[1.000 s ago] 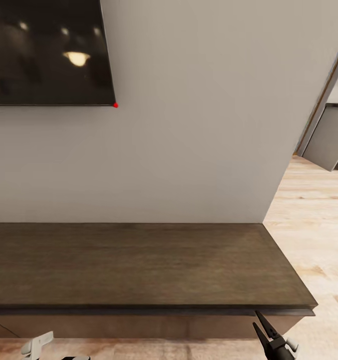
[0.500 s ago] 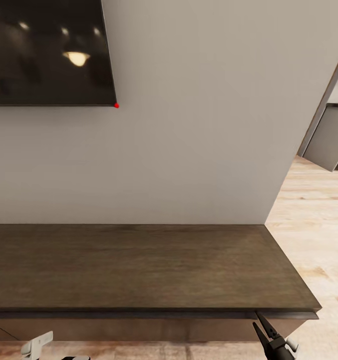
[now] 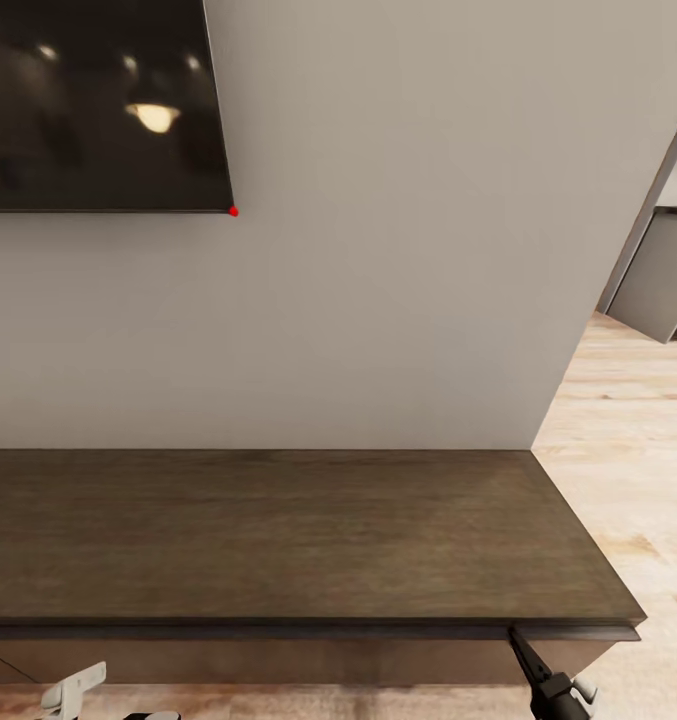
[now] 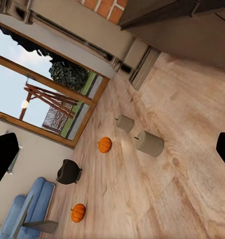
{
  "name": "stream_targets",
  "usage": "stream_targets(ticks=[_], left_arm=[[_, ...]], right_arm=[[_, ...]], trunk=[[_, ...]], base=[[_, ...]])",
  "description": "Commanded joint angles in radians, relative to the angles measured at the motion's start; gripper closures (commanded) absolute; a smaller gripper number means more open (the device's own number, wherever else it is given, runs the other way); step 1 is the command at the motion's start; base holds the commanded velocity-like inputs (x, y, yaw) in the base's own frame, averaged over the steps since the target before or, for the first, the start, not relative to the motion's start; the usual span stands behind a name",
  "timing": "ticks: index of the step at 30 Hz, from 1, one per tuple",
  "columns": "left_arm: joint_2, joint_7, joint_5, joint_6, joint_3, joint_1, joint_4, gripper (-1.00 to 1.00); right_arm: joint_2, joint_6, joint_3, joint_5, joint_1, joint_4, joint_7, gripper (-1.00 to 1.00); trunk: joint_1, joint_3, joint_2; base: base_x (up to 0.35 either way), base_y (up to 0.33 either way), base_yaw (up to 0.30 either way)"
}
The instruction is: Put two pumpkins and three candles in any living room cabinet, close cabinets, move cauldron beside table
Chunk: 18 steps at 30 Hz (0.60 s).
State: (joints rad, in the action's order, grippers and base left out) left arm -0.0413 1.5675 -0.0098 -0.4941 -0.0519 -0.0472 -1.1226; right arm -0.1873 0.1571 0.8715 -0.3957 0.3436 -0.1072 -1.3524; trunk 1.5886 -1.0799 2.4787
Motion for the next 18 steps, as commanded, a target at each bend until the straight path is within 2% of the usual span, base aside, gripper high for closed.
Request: stream_targets(ticks=[1, 18], left_arm=[[0.000, 0.003, -0.001, -0.011, 0.000, 0.000, 0.000, -1.00], [0.000, 0.003, -0.001, -0.011, 0.000, 0.000, 0.000, -1.00]], right_arm=[[-0.001, 0.011, -0.002, -0.005, 0.000, 0.001, 0.002, 1.00], [-0.001, 0.012, -0.002, -0.005, 0.000, 0.001, 0.002, 1.00]], trunk=[[0.000, -0.001, 0.000], [0.000, -0.001, 0.000]], base=[[0.002, 0.001, 0.000], [0.000, 0.000, 0.000]])
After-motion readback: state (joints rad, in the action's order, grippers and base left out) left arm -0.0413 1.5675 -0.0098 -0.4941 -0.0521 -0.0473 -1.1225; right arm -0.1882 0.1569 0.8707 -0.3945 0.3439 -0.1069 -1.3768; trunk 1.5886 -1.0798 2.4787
